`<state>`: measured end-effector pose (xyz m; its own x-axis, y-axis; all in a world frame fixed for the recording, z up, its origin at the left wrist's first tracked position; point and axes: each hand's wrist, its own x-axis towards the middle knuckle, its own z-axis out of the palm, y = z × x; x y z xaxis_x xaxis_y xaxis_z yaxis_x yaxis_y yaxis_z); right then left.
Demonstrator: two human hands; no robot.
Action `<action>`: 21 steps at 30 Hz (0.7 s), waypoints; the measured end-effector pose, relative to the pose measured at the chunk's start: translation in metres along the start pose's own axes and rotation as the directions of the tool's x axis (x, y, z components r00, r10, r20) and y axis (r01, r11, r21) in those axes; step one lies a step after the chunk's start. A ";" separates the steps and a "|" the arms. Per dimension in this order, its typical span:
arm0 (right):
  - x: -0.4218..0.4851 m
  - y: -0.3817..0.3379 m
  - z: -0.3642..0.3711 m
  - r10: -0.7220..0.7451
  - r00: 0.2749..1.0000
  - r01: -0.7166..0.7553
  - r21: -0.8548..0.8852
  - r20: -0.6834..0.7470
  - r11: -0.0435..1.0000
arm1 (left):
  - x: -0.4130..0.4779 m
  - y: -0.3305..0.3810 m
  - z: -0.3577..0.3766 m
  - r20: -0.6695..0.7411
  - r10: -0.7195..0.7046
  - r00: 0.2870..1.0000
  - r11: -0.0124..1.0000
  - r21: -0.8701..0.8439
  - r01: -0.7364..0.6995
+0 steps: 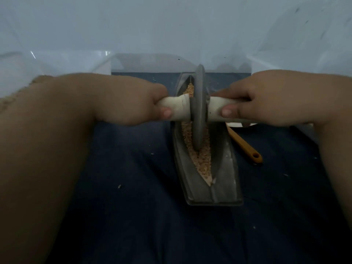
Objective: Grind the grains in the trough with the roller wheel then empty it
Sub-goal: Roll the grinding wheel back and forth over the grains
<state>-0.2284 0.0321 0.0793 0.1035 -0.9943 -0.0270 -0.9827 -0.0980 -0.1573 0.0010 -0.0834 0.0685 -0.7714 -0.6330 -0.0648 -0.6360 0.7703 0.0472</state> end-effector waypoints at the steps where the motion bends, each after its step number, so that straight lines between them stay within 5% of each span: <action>1: 0.006 0.004 0.006 0.016 0.998 -0.016 0.004 -0.068 1.000 | 0.007 -0.003 0.005 -0.063 0.004 0.998 1.000 0.006 -0.003; 5: 0.030 0.014 0.030 0.045 0.942 -0.068 -0.058 -0.332 0.996 | 0.027 -0.008 0.028 -0.365 -0.031 0.931 0.987 0.136 0.087; 9: 0.038 0.017 0.039 -0.035 0.888 -0.063 -0.197 -0.459 0.978 | 0.033 -0.007 0.039 -0.451 -0.070 0.890 0.976 0.155 0.155; 21: -0.015 -0.006 -0.010 -0.059 0.998 0.058 0.023 0.033 0.998 | -0.023 0.008 -0.010 0.079 -0.003 0.997 0.998 0.057 -0.002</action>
<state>-0.2257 0.0467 0.0906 0.1659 -0.9849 -0.0500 -0.9712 -0.1544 -0.1813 0.0141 -0.0635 0.0804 -0.7656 -0.6270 -0.1437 -0.6325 0.7745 -0.0097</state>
